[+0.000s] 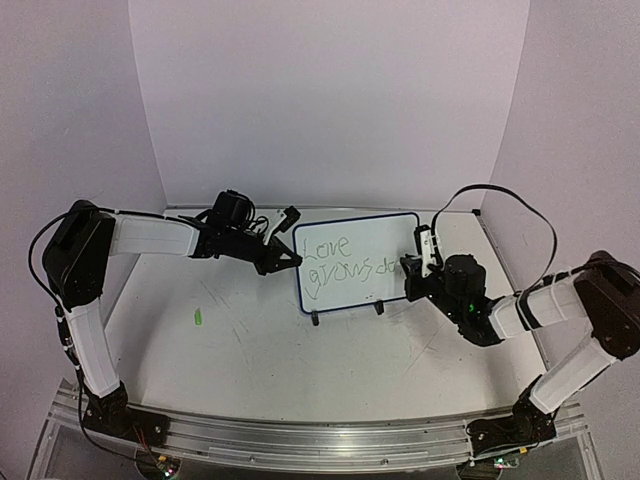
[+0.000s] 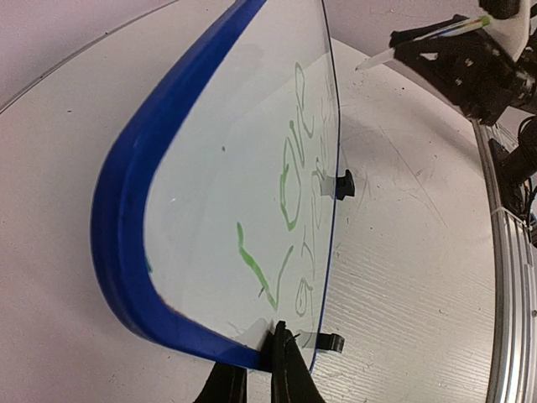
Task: Write a sentence on the whiteboard
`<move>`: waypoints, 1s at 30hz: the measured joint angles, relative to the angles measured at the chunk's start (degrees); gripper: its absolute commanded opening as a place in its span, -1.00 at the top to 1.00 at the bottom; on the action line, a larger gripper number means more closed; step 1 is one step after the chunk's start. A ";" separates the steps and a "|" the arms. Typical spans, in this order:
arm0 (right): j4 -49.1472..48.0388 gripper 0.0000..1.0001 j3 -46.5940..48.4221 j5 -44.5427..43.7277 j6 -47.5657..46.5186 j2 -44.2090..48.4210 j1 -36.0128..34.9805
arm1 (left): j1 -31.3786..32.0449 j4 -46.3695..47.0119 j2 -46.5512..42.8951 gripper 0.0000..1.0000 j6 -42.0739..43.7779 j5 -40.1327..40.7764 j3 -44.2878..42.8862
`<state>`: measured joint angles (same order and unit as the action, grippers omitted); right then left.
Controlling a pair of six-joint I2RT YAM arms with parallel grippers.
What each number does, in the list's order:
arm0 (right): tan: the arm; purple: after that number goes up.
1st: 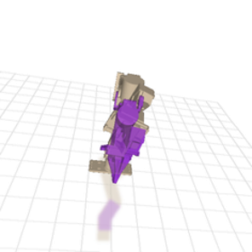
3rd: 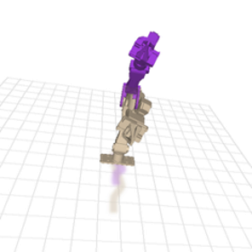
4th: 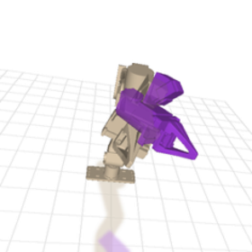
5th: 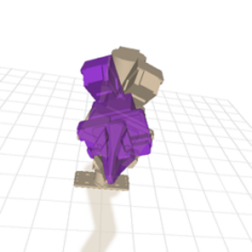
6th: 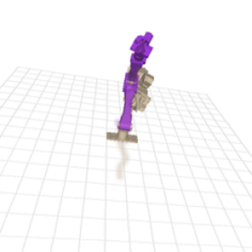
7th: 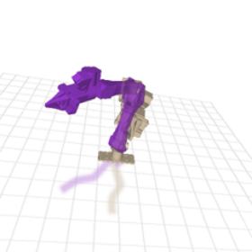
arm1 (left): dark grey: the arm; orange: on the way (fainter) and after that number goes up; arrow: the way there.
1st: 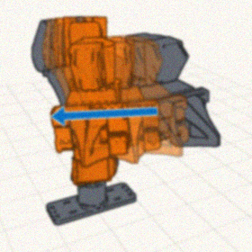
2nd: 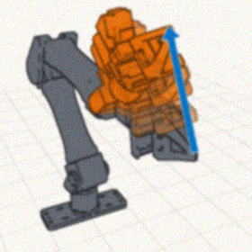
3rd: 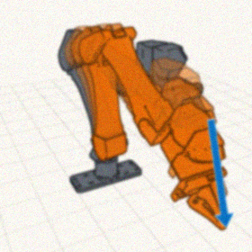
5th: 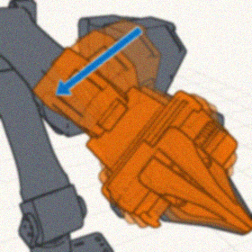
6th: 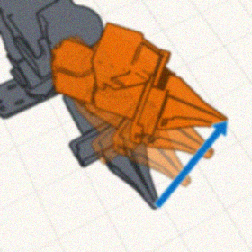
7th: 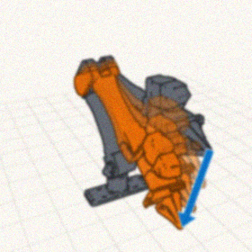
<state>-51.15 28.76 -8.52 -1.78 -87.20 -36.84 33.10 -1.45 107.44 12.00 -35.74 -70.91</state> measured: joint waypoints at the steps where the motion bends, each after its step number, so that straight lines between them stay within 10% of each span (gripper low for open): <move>1: 0.05 1.00 -0.61 0.68 0.11 2.28 0.00 | 0.00 0.00 0.00 1.00 0.00 0.01 0.00; 30: -13.38 1.00 -4.18 6.90 -10.67 -0.59 1.37 | -0.04 0.04 0.59 1.00 -0.03 -0.03 -0.34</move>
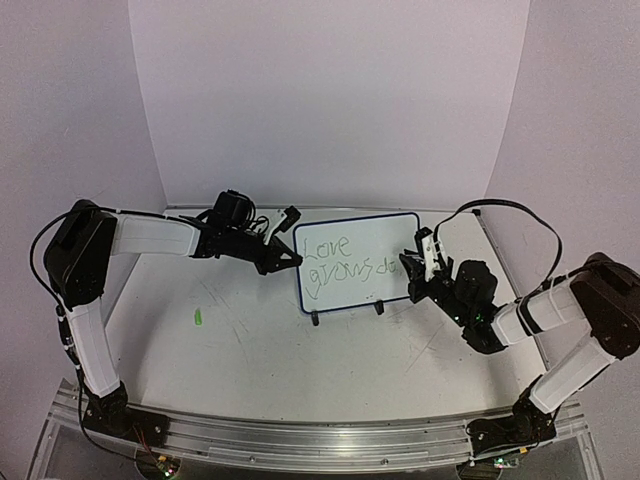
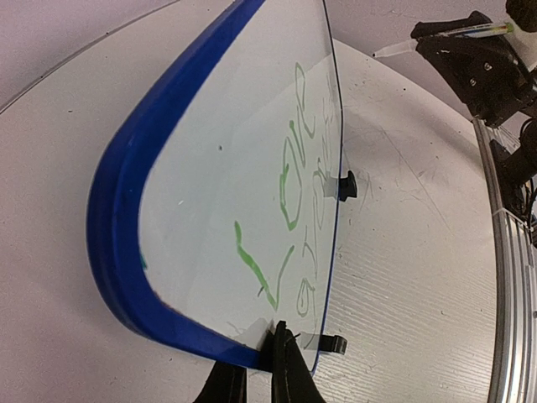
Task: Write a sentence on the whiteboard
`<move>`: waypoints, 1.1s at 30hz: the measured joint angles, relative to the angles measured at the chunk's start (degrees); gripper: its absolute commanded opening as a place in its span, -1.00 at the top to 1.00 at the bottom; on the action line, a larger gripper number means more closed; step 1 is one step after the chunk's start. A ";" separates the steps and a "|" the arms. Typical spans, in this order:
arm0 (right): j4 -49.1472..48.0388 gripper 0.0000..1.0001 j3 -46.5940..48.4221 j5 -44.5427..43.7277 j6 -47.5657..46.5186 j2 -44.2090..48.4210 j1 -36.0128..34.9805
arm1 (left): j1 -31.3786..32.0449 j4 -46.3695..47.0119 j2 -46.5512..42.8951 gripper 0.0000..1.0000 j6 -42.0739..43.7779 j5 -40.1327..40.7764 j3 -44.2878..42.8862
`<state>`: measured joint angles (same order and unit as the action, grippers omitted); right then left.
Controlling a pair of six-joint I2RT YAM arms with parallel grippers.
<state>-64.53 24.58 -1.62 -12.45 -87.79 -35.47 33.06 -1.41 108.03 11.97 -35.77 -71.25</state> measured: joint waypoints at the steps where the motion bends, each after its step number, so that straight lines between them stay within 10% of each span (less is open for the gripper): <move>1: -0.06 1.00 -0.05 -0.15 0.27 -0.13 0.11 | 0.00 0.00 0.00 1.00 0.00 0.00 0.01; 33: -0.93 1.00 3.14 -1.53 2.98 -6.88 1.65 | 0.00 -0.04 0.00 1.00 0.00 -0.02 -0.03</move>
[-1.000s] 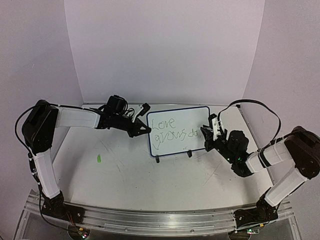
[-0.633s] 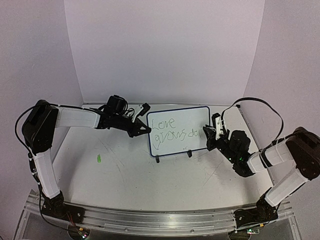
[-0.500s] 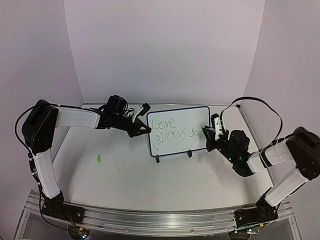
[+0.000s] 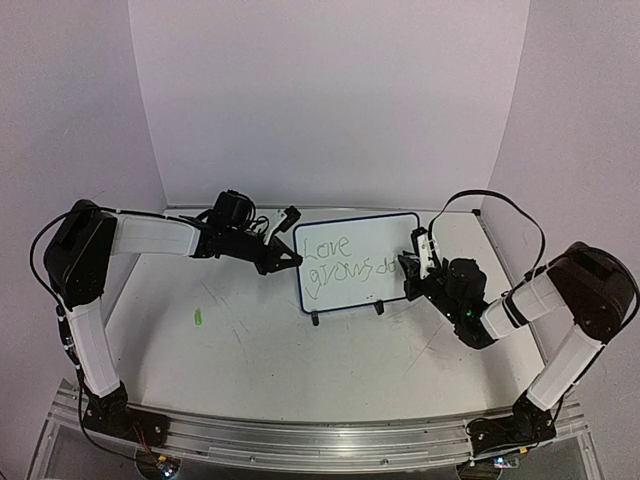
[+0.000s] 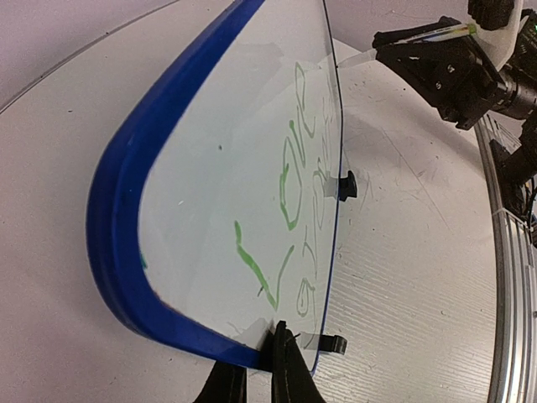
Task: Write a sentence on the whiteboard
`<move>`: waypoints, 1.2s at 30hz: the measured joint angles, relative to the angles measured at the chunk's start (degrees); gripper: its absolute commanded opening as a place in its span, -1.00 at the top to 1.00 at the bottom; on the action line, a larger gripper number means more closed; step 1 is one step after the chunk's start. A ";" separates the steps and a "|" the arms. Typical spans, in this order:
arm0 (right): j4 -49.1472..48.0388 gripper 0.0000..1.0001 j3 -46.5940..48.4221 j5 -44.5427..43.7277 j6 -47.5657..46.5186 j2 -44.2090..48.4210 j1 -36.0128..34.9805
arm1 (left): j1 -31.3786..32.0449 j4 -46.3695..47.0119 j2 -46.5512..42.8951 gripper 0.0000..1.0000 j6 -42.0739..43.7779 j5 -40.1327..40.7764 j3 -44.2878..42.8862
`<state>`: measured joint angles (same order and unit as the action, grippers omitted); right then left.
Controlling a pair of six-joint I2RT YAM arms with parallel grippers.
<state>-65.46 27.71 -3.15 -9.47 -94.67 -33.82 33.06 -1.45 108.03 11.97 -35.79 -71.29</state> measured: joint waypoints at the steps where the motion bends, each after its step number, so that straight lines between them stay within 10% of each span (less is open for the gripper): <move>1: -0.61 1.00 -0.03 -0.11 -0.02 -0.47 0.00 | 0.00 0.00 0.00 1.00 0.00 0.00 0.00; 36: -3.91 1.00 -0.60 -0.94 -0.52 -2.01 -0.21 | 0.00 -0.20 0.00 1.00 0.00 0.02 -0.24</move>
<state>-69.37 27.12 -4.09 -10.00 -96.68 -34.03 33.06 -1.65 108.03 11.97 -35.77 -71.53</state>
